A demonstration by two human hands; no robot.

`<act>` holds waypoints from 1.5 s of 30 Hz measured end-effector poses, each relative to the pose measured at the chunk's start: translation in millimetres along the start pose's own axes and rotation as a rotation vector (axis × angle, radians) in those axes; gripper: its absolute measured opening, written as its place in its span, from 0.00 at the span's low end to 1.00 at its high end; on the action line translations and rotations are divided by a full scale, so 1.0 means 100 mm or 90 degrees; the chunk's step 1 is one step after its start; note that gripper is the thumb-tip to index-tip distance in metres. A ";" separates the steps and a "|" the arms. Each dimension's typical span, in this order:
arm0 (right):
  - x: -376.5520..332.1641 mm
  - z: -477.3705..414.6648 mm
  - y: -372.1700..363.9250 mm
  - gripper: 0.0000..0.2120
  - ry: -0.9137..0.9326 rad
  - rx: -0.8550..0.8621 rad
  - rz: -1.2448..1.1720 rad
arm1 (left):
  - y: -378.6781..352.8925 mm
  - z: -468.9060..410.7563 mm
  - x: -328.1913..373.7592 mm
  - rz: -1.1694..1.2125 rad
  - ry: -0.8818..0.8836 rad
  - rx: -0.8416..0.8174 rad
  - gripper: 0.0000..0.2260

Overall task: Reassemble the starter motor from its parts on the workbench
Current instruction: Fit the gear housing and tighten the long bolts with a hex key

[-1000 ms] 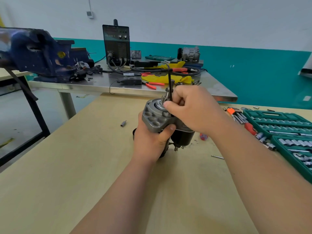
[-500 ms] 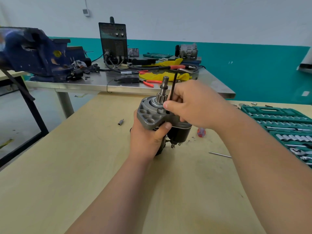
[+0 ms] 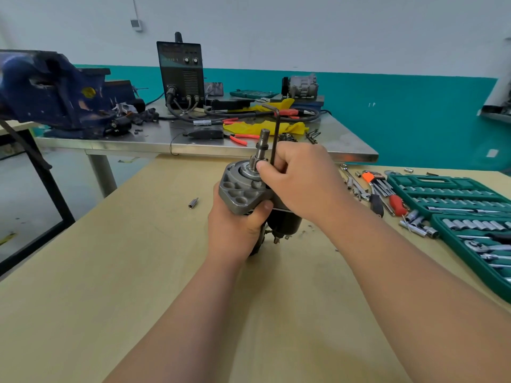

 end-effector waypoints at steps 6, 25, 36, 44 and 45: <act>-0.08 -0.04 -0.12 0.07 0.019 -0.176 -0.089 | 0.08 0.00 -0.01 0.034 0.007 0.029 0.38; 0.03 0.02 -0.09 0.18 -0.009 -0.037 0.008 | 0.04 -0.01 0.00 -0.023 0.010 0.016 0.37; 0.81 0.11 -0.11 0.15 -0.307 -0.129 -0.394 | 0.22 -0.05 -0.09 0.066 0.000 0.031 0.21; 1.62 0.96 -0.83 0.15 -0.269 -0.623 0.180 | 0.35 -0.15 -0.49 0.223 0.189 -0.065 0.32; 1.63 0.94 -0.86 0.16 -0.249 -0.631 0.230 | 0.32 -0.15 -0.48 0.257 0.201 -0.095 0.32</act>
Point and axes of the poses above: each hand's wrist, its own z-axis away from the middle knuckle, its own y-axis out of the back of the hand, x = y × z, the point moved 10 cm from there along -z, towards the middle knuckle, and after that the axes turned 1 degree about y, right-handed, at the moved point
